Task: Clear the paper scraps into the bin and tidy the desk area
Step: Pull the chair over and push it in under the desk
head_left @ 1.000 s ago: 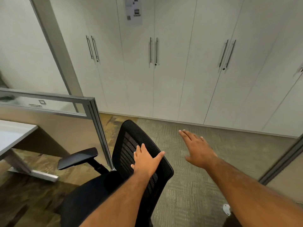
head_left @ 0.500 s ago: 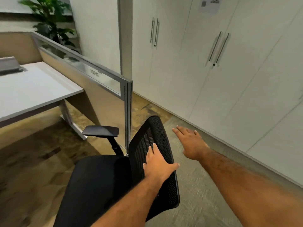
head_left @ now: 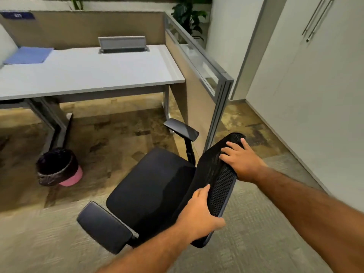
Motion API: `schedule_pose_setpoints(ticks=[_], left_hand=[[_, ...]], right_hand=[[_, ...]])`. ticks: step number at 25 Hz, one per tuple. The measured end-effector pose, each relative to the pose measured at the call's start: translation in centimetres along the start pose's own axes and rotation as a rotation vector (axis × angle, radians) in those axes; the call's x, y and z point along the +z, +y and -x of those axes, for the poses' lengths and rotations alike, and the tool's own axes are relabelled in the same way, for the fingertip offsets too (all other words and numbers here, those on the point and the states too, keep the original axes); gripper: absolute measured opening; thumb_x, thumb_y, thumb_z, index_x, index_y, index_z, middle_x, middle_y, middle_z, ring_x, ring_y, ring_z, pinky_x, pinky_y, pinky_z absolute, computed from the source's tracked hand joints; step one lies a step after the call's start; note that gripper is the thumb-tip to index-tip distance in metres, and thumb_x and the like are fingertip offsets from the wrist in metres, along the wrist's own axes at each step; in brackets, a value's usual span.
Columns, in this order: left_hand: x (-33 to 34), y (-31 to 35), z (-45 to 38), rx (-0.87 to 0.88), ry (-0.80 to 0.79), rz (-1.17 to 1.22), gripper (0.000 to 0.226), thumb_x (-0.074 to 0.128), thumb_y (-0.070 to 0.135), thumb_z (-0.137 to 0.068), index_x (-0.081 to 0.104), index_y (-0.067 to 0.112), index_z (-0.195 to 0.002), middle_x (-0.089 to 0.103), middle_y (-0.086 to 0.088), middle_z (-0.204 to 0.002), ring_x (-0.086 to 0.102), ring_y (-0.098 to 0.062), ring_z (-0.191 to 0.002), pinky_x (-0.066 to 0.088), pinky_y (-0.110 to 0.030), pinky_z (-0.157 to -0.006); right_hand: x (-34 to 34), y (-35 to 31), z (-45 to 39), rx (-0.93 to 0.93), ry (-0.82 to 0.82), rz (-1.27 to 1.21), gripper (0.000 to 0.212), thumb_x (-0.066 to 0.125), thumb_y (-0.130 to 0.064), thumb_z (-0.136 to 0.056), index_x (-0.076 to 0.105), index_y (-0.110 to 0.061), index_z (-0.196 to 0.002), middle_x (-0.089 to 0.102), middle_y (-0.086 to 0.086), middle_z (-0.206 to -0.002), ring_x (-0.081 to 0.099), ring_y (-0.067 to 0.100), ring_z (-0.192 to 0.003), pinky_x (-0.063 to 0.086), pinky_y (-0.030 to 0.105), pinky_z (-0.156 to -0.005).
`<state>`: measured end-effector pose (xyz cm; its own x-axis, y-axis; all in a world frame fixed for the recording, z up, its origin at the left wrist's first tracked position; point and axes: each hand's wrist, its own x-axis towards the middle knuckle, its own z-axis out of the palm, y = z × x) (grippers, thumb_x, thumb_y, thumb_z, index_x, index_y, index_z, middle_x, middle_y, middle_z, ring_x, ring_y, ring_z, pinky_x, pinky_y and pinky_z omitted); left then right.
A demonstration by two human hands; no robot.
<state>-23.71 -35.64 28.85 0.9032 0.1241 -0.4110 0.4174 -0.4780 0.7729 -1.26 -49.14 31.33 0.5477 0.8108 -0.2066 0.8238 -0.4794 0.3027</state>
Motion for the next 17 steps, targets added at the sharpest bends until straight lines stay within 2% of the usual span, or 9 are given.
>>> schedule_pose_setpoints(ticks=[3,7,12,17], left_hand=[[-1.2,-1.7,1.5,-0.015,0.017,0.044,0.115,0.075,0.051,-0.059,0.019,0.044,-0.159,0.03,0.025,-0.152,0.059,-0.01,-0.12,0.06,-0.037,-0.093],[-3.6,-3.0,2.4,0.015,-0.013,0.019,0.113,0.079,0.053,-0.061,0.023,0.044,-0.159,0.032,0.026,-0.153,0.051,-0.002,-0.127,0.054,-0.033,-0.102],[-7.6,-6.4,3.2,0.013,-0.055,-0.014,0.108,0.084,0.054,-0.067,0.026,0.047,-0.157,0.034,0.026,-0.154,0.044,0.0,-0.134,0.042,-0.022,-0.107],[-14.6,-9.1,3.9,-0.018,-0.078,-0.17,0.094,0.08,0.047,-0.072,0.036,0.042,-0.154,0.047,0.018,-0.146,0.052,-0.004,-0.13,0.046,-0.028,-0.111]], right_hand=[[-0.4,-1.2,-0.8,-0.011,0.051,-0.017,0.056,0.067,-0.03,-0.082,0.057,-0.027,-0.138,0.053,0.001,-0.148,0.03,0.032,-0.153,0.02,0.072,-0.119],[-0.3,-2.7,-0.6,-0.004,0.129,-0.056,0.049,0.063,-0.037,-0.081,0.064,-0.027,-0.129,0.062,-0.004,-0.135,0.042,0.028,-0.145,0.022,0.068,-0.121],[-1.2,-6.3,-1.9,-0.023,0.186,-0.102,0.041,0.063,-0.034,-0.08,0.067,-0.03,-0.121,0.067,-0.007,-0.12,0.054,0.025,-0.129,0.02,0.065,-0.121],[-2.8,-10.7,-5.0,-0.018,0.158,-0.109,0.032,0.056,-0.029,-0.086,0.064,-0.03,-0.118,0.067,-0.007,-0.112,0.058,0.025,-0.119,0.025,0.059,-0.12]])
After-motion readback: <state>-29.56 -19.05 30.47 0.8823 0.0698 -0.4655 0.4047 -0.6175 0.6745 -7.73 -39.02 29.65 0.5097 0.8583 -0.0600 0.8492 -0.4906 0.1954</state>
